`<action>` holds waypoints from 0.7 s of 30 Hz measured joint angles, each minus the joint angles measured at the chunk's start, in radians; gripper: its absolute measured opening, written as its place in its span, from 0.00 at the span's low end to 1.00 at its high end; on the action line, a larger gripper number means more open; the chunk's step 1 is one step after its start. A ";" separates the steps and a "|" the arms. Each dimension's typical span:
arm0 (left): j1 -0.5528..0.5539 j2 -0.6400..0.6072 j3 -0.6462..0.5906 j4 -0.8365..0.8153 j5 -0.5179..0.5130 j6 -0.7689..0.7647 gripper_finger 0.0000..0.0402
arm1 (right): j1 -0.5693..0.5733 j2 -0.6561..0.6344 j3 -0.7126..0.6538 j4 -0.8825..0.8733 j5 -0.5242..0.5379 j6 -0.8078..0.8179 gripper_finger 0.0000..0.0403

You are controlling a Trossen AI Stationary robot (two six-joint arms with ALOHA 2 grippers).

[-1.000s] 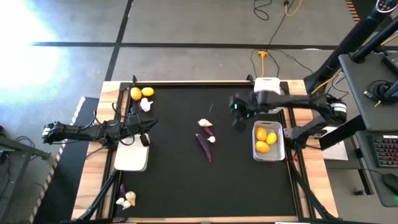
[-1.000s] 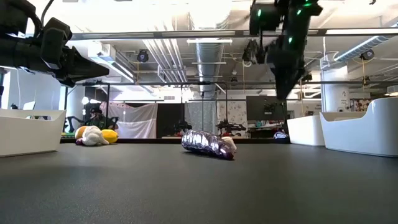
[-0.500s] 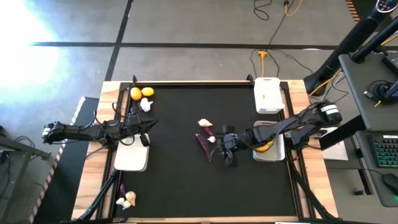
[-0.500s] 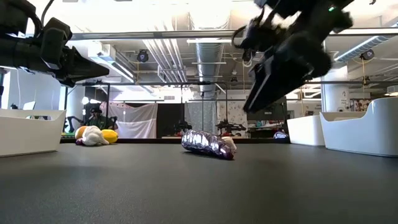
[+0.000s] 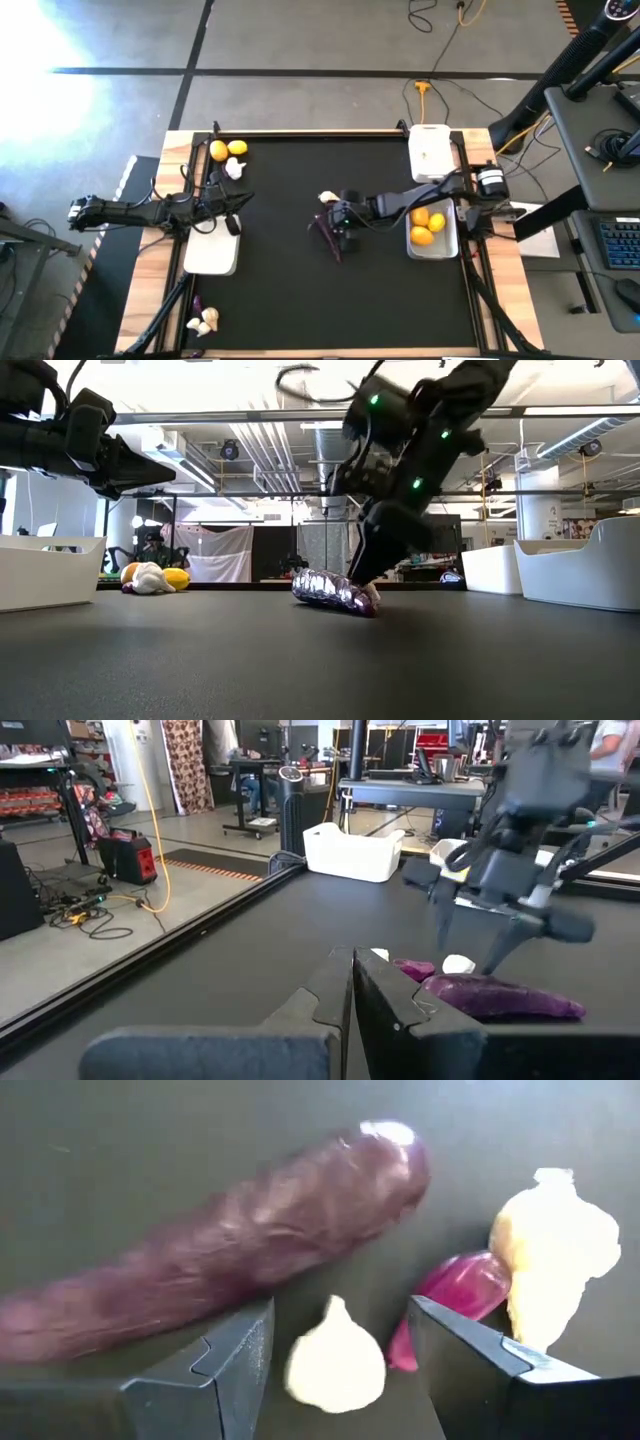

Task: Sort produce into baskets
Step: Put the garlic into the top white bin

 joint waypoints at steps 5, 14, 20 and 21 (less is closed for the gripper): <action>0.000 0.001 0.000 0.001 0.000 0.000 0.00 | -0.006 0.038 0.025 -0.040 -0.008 -0.006 0.55; 0.000 0.001 0.000 0.001 0.000 0.000 0.00 | -0.011 0.025 0.026 -0.091 -0.008 0.009 0.50; 0.000 0.001 0.000 0.001 0.000 0.000 0.00 | -0.019 0.024 0.025 -0.100 -0.008 0.013 0.37; 0.000 0.001 0.000 0.000 0.000 0.000 0.00 | -0.019 0.019 0.026 -0.108 -0.005 0.013 0.35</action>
